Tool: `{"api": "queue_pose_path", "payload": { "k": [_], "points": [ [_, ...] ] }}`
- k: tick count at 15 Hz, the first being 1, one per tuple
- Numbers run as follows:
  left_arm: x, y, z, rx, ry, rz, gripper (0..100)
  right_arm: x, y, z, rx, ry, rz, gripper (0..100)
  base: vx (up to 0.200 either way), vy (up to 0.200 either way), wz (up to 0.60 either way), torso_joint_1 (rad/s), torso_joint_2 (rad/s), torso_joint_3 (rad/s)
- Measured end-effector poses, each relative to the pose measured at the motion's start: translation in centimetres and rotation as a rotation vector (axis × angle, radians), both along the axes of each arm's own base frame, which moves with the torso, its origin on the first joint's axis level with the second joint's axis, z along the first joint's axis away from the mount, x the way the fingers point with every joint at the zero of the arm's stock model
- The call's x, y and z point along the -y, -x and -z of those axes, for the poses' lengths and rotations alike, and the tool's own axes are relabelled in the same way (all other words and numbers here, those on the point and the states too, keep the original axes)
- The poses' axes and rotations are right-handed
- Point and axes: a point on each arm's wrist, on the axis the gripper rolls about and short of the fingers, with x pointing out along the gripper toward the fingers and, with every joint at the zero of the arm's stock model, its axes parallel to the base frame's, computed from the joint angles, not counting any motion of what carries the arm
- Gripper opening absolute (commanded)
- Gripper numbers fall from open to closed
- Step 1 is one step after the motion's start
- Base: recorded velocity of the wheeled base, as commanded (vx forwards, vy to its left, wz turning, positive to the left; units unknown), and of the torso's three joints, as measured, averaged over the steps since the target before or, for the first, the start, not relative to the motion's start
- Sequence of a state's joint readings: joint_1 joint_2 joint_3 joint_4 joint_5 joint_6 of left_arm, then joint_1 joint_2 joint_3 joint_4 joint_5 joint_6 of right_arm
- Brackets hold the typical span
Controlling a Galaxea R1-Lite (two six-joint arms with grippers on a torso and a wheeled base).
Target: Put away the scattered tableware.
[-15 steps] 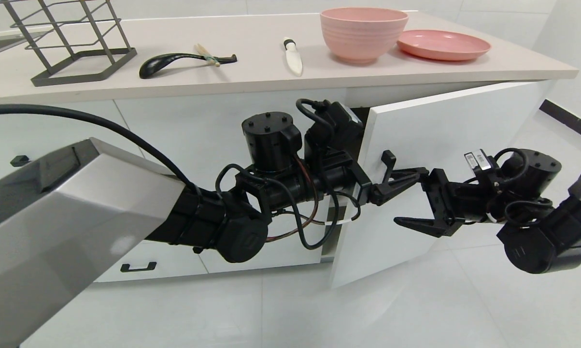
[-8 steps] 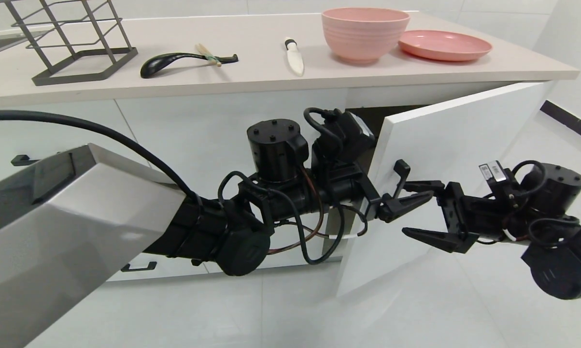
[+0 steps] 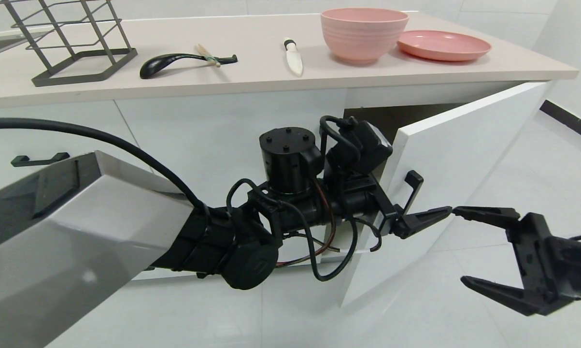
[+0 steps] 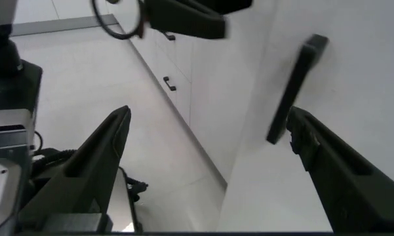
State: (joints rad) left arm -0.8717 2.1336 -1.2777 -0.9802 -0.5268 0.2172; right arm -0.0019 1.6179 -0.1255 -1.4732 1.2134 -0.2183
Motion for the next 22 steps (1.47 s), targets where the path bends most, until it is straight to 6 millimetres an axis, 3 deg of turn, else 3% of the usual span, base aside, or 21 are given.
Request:
{"api": "queue_pose_path", "payload": {
  "k": [6, 11, 16, 22],
  "points": [
    [0.2, -0.3, 1.0, -0.012, 0.0, -0.015, 100, -0.1, 5.7, -2.3, 0.18, 0.01, -0.007, 100, 0.0, 0.0, 0.0, 0.0, 0.0, 0.0],
    [0.8, 1.2, 2.6, -0.03, 0.013, 0.023, 100, 0.0, 7.8, -3.7, 0.297, 0.01, -0.004, 100, 0.0, 0.0, 0.0, 0.0, 0.0, 0.0],
    [2.0, 2.9, 3.3, -0.049, 0.004, 0.073, 100, 0.1, 10.5, -7.2, 0.549, 0.012, 0.032, 100, 0.0, 0.0, 0.0, 0.0, 0.0, 0.0],
    [4.0, 5.0, 4.9, -0.05, -0.002, 0.152, 100, 0.4, 11.4, -9.7, 0.696, 0.023, 0.083, 100, 0.0, 0.0, 0.0, 0.0, 0.0, 0.0]
  ]
}}
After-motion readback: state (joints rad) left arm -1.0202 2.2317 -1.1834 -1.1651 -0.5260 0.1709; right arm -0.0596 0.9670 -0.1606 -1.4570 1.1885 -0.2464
